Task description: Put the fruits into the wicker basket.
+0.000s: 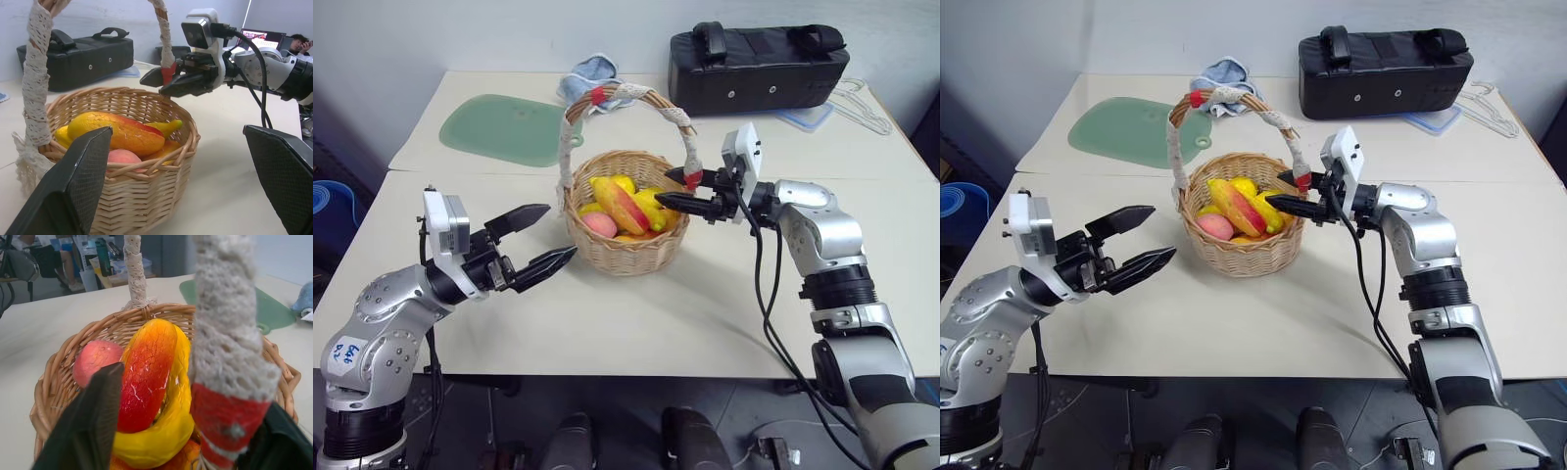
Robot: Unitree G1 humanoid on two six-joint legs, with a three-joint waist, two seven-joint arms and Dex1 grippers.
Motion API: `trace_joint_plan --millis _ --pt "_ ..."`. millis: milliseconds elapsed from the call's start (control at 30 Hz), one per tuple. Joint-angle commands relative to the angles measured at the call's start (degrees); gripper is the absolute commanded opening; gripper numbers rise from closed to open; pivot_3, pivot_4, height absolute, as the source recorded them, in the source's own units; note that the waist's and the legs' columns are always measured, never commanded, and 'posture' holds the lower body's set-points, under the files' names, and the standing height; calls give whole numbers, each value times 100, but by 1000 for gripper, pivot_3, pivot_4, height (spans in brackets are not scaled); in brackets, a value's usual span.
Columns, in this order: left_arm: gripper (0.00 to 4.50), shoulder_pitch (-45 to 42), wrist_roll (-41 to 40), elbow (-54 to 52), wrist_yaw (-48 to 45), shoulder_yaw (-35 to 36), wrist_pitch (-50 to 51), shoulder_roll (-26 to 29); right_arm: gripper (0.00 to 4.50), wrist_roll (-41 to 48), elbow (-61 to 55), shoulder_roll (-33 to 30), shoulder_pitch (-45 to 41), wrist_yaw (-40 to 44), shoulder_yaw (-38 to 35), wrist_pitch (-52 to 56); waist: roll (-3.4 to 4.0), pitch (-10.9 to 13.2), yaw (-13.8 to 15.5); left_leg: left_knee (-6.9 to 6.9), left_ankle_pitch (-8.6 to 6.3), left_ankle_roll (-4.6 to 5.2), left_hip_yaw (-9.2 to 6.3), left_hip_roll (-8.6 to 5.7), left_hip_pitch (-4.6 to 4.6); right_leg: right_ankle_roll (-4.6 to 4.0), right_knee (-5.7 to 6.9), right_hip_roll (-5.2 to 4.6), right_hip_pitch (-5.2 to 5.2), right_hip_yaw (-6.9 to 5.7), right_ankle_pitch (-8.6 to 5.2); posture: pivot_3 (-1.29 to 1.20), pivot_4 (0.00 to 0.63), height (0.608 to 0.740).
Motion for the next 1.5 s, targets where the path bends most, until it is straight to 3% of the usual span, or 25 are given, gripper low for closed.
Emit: trace_joint_plan --millis 33,133,333,567,767,1200,1500 --pt "4500 37 -35 -242 -21 24 -109 -8 1331 129 -206 -30 -24 162 -213 -7 0 0 -6 0 0 -1 0 0 0 0 0 0 0 0 0 0 150 740" --pt "4500 -18 80 -203 -91 -156 -188 -55 244 370 -654 -147 271 105 -460 284 0 0 6 0 0 -1 1 1 0 0 0 0 0 0 0 0 150 740" --pt "4500 -350 255 281 -425 -501 -368 -108 186 1245 -2668 -422 1425 -745 -1417 1333 2 1 107 -1 0 -2 0 -1 -5 0 -2 -1 -1 -6 0 0 150 740" --pt "4500 -1340 481 1141 -962 -930 -486 -202 186 1991 -4652 -844 3372 -2253 -3552 1910 2 1 285 1 0 -2 12 -7 -5 0 -9 -2 0 -5 0 0 150 740" --pt "4500 -1786 790 1599 -1421 -1433 -659 -447 186 1381 -4129 -1258 4112 -2640 -4506 1151 2 1 278 0 -1 2 32 -8 2 0 -12 -2 0 0 0 0 150 740" --pt "4500 -2390 1370 2241 -1950 -1788 -1112 -641 186 523 -1710 -1603 3656 -2309 -3845 -117 4 2 149 0 2 7 64 1 18 -5 -7 -1 -2 9 3 0 150 740" --pt "4500 -2198 1509 2429 -2272 -1570 -1315 -214 3115 942 -2730 -1741 4400 -2346 -4261 165 4 1 170 0 2 7 62 3 16 -4 -8 -2 -2 7 3 0 150 740"
